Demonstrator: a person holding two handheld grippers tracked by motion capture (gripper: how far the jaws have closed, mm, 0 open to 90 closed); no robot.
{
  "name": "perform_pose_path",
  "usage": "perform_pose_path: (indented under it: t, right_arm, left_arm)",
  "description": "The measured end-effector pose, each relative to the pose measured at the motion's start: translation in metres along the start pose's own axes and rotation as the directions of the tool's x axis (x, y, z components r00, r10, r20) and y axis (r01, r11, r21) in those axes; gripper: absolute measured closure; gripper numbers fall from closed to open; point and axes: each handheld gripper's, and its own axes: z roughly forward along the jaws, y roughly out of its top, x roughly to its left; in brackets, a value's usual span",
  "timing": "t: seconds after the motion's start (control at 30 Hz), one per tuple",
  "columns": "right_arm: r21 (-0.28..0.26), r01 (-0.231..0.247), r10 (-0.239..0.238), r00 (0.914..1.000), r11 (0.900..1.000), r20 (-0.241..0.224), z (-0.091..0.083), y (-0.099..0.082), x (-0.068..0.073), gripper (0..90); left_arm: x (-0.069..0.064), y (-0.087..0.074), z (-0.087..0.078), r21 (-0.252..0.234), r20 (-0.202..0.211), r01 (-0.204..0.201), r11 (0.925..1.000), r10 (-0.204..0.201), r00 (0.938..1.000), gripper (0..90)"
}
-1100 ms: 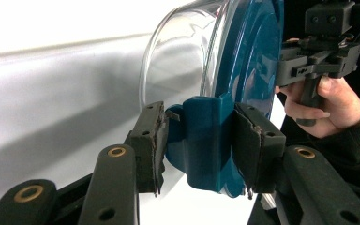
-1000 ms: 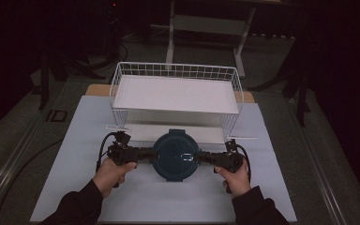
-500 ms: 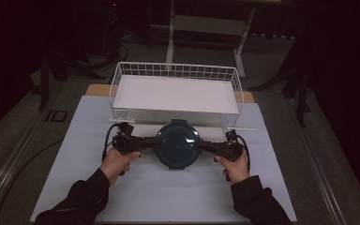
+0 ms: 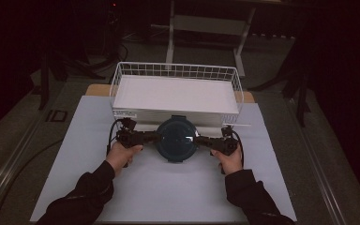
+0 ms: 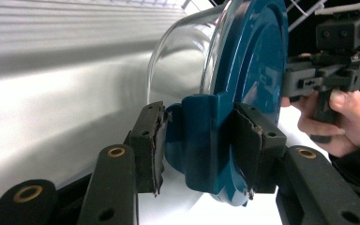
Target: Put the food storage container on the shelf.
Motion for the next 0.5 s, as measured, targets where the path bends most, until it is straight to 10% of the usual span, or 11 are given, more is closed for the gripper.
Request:
perform_pose_path:
  t: [0.5]
  right_arm:
    - [-0.013, 0.010, -0.009, 0.9993, 0.9999, 0.036, 0.009, 0.008, -0.014, 56.1]
  left_arm:
    - [0.011, -0.001, 0.012, -0.031, -0.021, 0.045, 0.9985, -0.046, 0.9987, 55.4]
